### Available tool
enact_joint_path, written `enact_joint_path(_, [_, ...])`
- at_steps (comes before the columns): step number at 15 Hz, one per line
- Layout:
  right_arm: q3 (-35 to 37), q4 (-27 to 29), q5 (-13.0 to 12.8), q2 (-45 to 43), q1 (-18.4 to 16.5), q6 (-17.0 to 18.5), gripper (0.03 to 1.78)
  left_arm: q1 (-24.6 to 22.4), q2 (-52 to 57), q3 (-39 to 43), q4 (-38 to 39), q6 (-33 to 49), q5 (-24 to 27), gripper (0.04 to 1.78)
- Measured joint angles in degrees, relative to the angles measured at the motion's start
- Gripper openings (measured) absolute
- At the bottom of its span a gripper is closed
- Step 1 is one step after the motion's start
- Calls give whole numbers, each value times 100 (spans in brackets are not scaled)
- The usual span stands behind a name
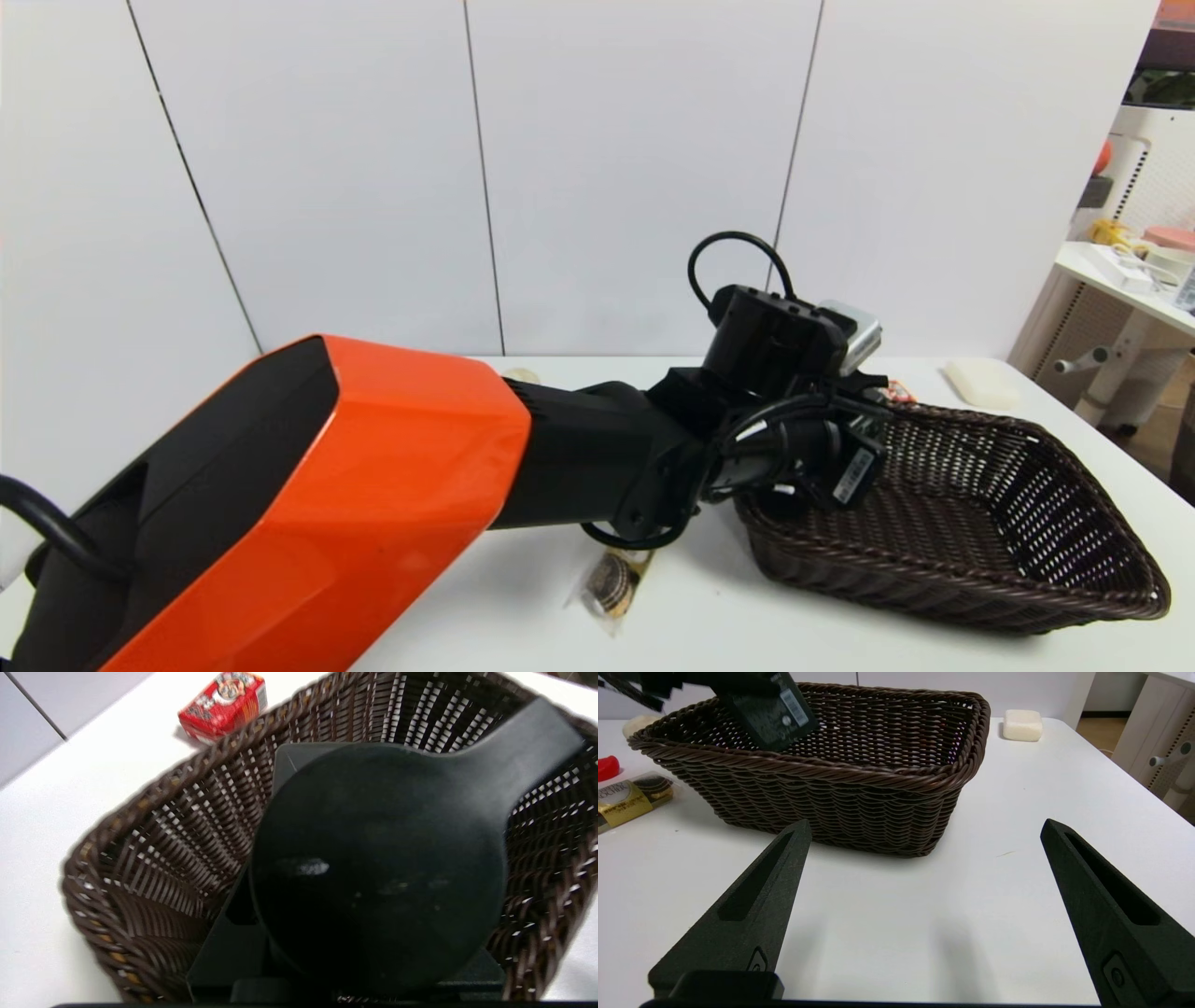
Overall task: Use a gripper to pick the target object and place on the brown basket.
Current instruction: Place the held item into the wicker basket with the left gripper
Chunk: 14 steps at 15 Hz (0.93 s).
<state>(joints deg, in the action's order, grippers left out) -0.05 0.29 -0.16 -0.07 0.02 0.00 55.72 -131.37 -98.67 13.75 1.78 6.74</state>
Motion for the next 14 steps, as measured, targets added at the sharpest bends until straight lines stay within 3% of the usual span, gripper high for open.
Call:
enact_joint_path(4, [0, 4, 2, 0, 0, 0, 170, 6, -238, -124, -6, 20, 1, 71])
enact_joint_path(9, [0, 4, 5, 0, -2, 0, 170, 1, -319, -212, -89, 17, 6, 118])
enact_joint_path(14, [0, 4, 0, 0, -2, 0, 170, 0, 59, -185, -670, -38, 17, 143])
